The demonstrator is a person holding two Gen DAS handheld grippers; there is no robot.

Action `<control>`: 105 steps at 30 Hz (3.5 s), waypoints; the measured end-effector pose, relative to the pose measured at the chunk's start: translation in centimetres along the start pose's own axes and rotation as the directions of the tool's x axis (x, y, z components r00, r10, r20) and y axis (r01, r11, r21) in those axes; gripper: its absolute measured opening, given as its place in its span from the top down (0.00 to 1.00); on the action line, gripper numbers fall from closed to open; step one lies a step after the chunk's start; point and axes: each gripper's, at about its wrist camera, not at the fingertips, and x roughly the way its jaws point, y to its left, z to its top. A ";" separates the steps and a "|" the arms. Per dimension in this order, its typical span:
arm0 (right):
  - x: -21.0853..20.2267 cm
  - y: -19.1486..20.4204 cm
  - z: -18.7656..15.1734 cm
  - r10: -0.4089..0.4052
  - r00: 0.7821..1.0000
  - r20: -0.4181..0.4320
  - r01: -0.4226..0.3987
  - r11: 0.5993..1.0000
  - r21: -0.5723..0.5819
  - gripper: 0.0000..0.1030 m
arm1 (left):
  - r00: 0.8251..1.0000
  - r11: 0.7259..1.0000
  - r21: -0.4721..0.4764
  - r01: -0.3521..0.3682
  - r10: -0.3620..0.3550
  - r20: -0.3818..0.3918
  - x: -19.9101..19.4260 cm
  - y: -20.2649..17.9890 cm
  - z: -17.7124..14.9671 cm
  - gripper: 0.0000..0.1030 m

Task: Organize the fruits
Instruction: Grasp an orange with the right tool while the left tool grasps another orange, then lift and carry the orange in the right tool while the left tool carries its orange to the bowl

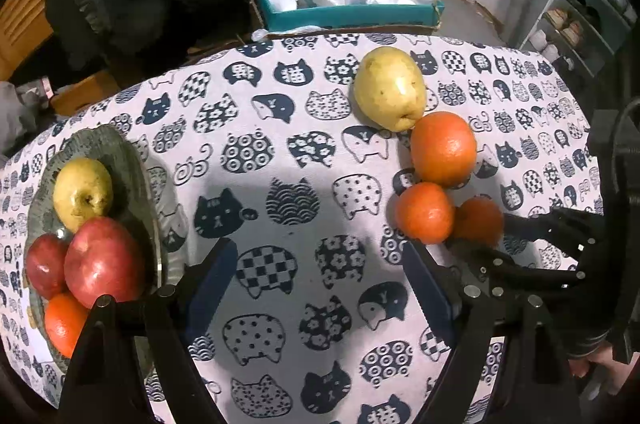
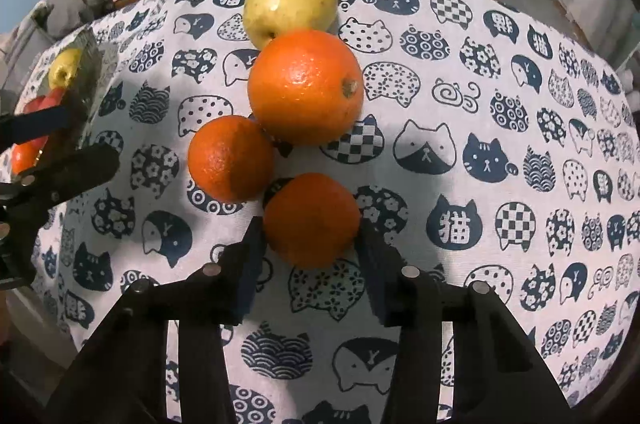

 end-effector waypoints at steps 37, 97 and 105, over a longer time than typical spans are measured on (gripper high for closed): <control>-3.2 -7.1 -0.1 -0.097 0.994 0.052 0.088 0.984 0.157 0.57 | 0.989 0.992 0.066 0.105 -0.097 -0.112 6.4 -6.8 1.4 0.50; -18.9 7.7 3.3 0.011 0.925 0.379 0.034 0.993 -0.111 0.57 | 0.935 0.997 -0.041 0.060 -0.041 0.351 -17.5 4.1 -0.5 0.56; -17.6 10.7 4.4 0.036 0.936 0.351 0.022 0.987 -0.159 0.57 | 0.940 0.993 -0.106 0.045 -0.006 0.340 -17.5 7.3 -1.5 0.56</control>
